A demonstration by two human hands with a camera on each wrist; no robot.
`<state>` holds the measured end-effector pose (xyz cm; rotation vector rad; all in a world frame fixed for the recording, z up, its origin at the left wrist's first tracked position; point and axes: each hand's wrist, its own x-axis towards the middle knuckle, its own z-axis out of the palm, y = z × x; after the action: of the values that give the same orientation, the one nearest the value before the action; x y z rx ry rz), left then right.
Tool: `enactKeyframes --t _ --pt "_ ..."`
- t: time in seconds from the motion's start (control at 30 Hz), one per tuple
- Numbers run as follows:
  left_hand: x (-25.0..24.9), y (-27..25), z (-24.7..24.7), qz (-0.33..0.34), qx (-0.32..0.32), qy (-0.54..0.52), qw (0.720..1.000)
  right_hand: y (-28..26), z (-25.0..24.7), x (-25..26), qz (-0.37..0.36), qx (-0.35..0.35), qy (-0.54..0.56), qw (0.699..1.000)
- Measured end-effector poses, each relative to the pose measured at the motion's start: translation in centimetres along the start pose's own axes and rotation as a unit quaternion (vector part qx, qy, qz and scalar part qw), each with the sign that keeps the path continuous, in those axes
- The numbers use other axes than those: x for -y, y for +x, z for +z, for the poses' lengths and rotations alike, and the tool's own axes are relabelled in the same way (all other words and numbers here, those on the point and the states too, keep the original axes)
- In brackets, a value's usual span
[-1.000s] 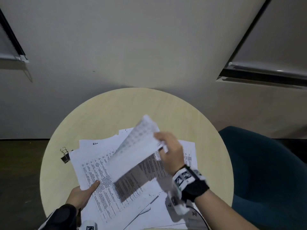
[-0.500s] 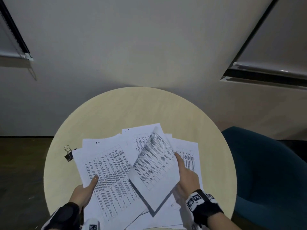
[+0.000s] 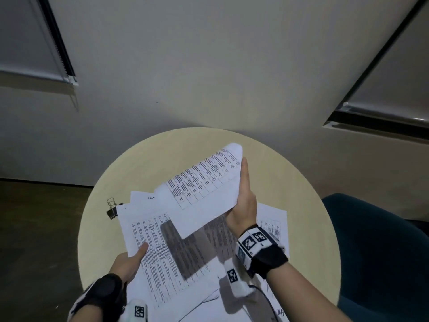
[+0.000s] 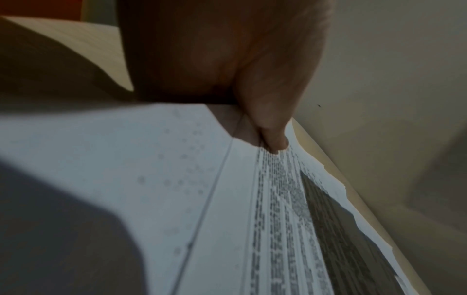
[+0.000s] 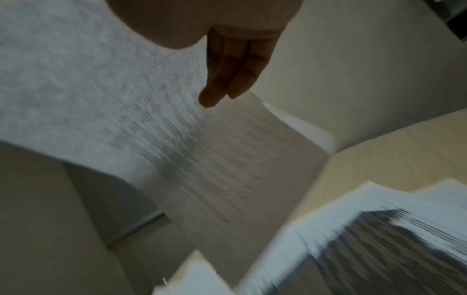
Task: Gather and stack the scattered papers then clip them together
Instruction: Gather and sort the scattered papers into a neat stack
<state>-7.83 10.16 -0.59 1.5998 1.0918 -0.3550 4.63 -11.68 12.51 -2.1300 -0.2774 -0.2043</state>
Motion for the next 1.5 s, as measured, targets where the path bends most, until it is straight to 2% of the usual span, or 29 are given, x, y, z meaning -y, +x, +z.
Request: enactKeyframes --t 0.07,0.17,0.2,0.27,0.37,0.47,0.5,0.57,0.63,0.7,0.73,0.77,0.8,0.83,0.9,0.93,0.97,1.0,1.07,1.1,1.2,1.27,1.37,1.5 --pt "0.4 0.6 0.3 -0.001 0.007 -0.006 1.000 -1.6 0.4 -2.3 0.004 0.102 -0.152 0.983" --pt "1.0 1.1 0.0 -0.007 0.014 0.020 1.000 -5.3 0.4 -5.0 -0.019 0.242 -0.323 0.915" --pt "1.4 1.7 0.0 0.015 0.010 0.015 1.000 -6.4 0.4 -5.8 -0.030 0.277 -0.350 0.894" --pt "1.4 2.1 -0.1 0.003 0.013 -0.008 1.000 -8.7 0.8 -8.1 -0.037 0.315 -0.368 0.874" --pt "2.0 3.3 -0.4 -0.002 0.020 -0.069 0.997 -10.8 1.7 -11.3 -0.006 0.334 -0.392 0.857" --pt "1.9 2.7 -0.3 -0.033 0.065 -0.180 0.981 -12.1 2.6 -11.6 0.042 0.354 -0.410 0.840" --pt "1.9 2.8 -0.3 -0.031 0.073 -0.182 0.980 -12.2 2.9 -11.3 0.051 0.367 -0.406 0.836" --pt "1.3 2.0 -0.4 -0.014 0.062 -0.105 0.992 -11.9 3.5 -11.0 0.026 0.401 -0.373 0.836" --pt "1.3 2.0 -0.3 -0.013 0.044 -0.034 0.998 -11.3 3.9 -10.9 -0.028 0.449 -0.324 0.832" --pt "1.4 1.9 -0.4 0.003 0.057 0.023 0.998 -10.6 3.5 -10.8 -0.077 0.520 -0.275 0.805" --pt "1.3 1.8 -0.5 0.014 0.053 0.045 0.997 -10.2 3.0 -10.8 -0.083 0.548 -0.259 0.791" --pt "1.3 1.8 -0.5 0.019 0.059 0.061 0.996 -9.7 2.3 -10.6 -0.057 0.557 -0.235 0.795" --pt "1.1 1.6 -0.6 0.020 0.065 0.073 0.995 -9.0 1.7 -10.4 -0.009 0.539 -0.193 0.820" --pt "1.2 1.6 -0.7 0.024 0.061 0.079 0.995 -8.0 1.1 -10.3 0.046 0.484 -0.147 0.861" --pt "1.3 1.8 -0.7 0.027 0.064 0.082 0.994 -5.4 0.3 -11.5 0.139 0.297 -0.089 0.941" --pt "1.4 1.8 -0.7 0.027 0.065 0.083 0.994 -3.9 0.0 -12.4 0.201 0.206 -0.093 0.953" --pt "1.5 1.9 -0.6 0.030 0.064 0.082 0.994 -2.7 -0.3 -13.3 0.277 0.137 -0.113 0.944" --pt "1.5 2.1 -0.6 0.033 0.063 0.076 0.995 -1.9 -0.5 -14.0 0.351 0.100 -0.139 0.921" --pt "1.5 2.2 -0.5 0.033 0.068 0.065 0.995 -1.7 -0.2 -14.9 0.456 0.102 -0.183 0.865" --pt "1.5 2.1 -0.5 0.033 0.070 0.059 0.995 -2.0 0.1 -14.9 0.479 0.118 -0.181 0.851" --pt "1.5 2.1 -0.4 0.031 0.067 0.048 0.996 -3.0 1.4 -15.0 0.472 0.153 -0.083 0.865" --pt "1.5 1.9 -0.3 0.032 0.057 0.047 0.997 -3.5 1.8 -15.1 0.422 0.153 -0.069 0.891" --pt "1.5 1.9 -0.5 0.036 0.057 0.059 0.996 -3.4 0.6 -15.1 0.371 0.117 -0.073 0.918" --pt "1.6 1.8 -0.5 0.046 0.064 0.051 0.996 -1.8 -3.9 -14.9 0.346 0.049 -0.086 0.933"
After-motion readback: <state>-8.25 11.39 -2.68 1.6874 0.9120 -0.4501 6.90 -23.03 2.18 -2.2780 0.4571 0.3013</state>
